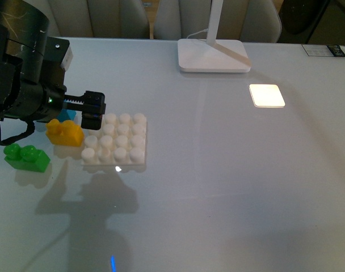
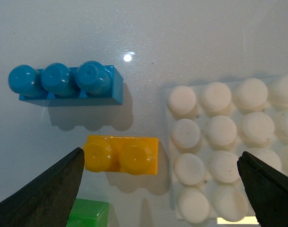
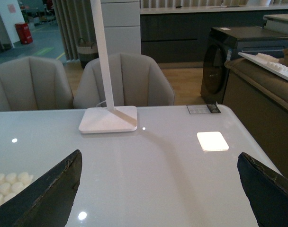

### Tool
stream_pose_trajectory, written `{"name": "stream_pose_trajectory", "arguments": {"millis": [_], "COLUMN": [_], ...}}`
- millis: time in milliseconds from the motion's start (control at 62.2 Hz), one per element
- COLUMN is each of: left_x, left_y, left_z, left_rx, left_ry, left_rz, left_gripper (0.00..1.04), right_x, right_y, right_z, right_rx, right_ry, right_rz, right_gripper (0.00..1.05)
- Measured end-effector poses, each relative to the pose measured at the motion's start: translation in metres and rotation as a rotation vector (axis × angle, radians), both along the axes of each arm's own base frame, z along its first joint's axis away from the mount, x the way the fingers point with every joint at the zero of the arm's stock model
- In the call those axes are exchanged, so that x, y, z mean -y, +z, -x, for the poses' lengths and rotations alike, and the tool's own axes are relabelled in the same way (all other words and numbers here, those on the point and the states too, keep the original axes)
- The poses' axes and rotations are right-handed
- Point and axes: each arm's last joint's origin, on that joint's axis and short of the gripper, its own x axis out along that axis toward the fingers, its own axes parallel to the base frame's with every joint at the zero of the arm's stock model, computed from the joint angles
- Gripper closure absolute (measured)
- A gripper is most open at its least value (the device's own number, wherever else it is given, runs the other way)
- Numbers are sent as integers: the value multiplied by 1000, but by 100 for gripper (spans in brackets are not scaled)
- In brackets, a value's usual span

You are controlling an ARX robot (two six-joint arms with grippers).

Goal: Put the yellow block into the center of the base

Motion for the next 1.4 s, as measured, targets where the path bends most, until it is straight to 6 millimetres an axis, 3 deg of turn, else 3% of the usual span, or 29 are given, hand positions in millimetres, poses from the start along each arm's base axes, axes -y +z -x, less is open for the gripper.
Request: {"name": "stream_pose_trajectory", "arguments": {"millis": [225,434,1398], "left_x": [-25,-33,-31], "left_y": [-15,-19,-32], "left_z": [-10,-12,-8], "left_rx": [-34,-46,-85], "left_ry": [58,74,47], "left_rz": [-18,-18,-17], "left_gripper": [7,7,7], "right_x": [0,0,0], "right_y": [0,0,0], "right_z": [0,0,0], "right_rx": [0,0,0], "right_ry": [0,0,0], "right_rz": [0,0,0], "right_gripper": [9,9,9]}}
